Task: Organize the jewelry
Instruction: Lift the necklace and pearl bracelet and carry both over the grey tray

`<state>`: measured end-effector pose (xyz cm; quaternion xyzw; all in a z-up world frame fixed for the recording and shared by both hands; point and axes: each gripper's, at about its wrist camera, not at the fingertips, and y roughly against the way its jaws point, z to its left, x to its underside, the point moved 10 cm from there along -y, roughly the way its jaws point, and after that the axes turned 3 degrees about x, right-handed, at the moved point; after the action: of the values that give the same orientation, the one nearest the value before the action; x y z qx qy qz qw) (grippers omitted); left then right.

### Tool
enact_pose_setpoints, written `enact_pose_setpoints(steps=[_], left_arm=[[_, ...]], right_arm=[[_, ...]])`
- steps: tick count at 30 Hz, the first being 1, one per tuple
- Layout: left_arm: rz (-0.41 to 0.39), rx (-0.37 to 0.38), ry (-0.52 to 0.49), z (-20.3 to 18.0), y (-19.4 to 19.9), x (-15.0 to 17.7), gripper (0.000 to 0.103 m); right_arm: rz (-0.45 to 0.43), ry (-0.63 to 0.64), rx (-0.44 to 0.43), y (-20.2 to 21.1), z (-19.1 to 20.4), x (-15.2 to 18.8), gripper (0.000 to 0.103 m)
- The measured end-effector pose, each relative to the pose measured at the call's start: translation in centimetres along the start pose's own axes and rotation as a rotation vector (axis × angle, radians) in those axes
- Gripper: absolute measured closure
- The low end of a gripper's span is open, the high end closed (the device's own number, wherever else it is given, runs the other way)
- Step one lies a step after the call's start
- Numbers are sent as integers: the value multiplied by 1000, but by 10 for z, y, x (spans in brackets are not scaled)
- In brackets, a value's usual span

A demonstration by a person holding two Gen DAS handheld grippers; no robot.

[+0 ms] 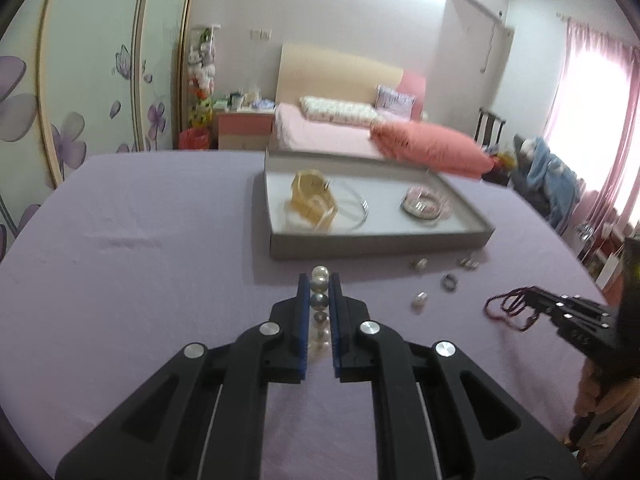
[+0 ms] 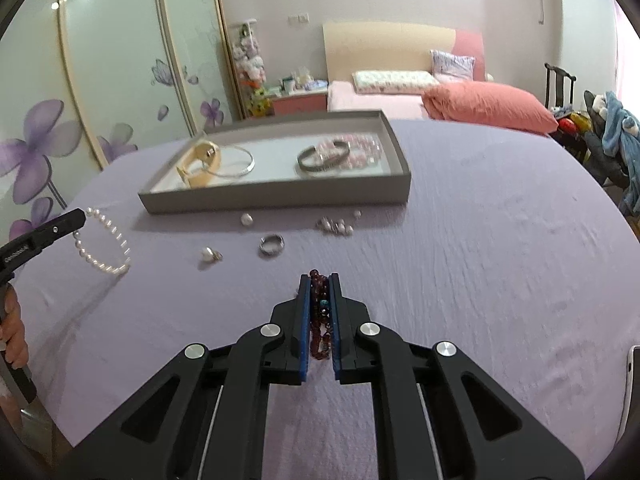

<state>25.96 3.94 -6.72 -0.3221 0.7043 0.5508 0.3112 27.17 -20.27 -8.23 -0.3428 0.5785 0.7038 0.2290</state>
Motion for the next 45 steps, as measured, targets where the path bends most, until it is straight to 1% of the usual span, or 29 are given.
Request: enact_pose_setpoints(steps=[4,10,15,24,39,45], left_arm=[[-46,23,10,-7,17,-10,93],[-91,48,11,-13,36,-19,93],[-123,60,7,-18,48,-25,93],[-145,62,3,-22,53,-27,93],[-142,77,6,-25,54,-25,93],[-147,80,7,-26,53,-27,93]], right_arm=[[-58,4,-12,12,4,-12,94],[-132,11,-29,28,8,-31,94],[-171,8,-38,38,10,-40,94],[-190,9,-44,43,12,-43,94],[-196,12,-38,44,11,-44,94],[-206,12,-36,44,10,-52,94]])
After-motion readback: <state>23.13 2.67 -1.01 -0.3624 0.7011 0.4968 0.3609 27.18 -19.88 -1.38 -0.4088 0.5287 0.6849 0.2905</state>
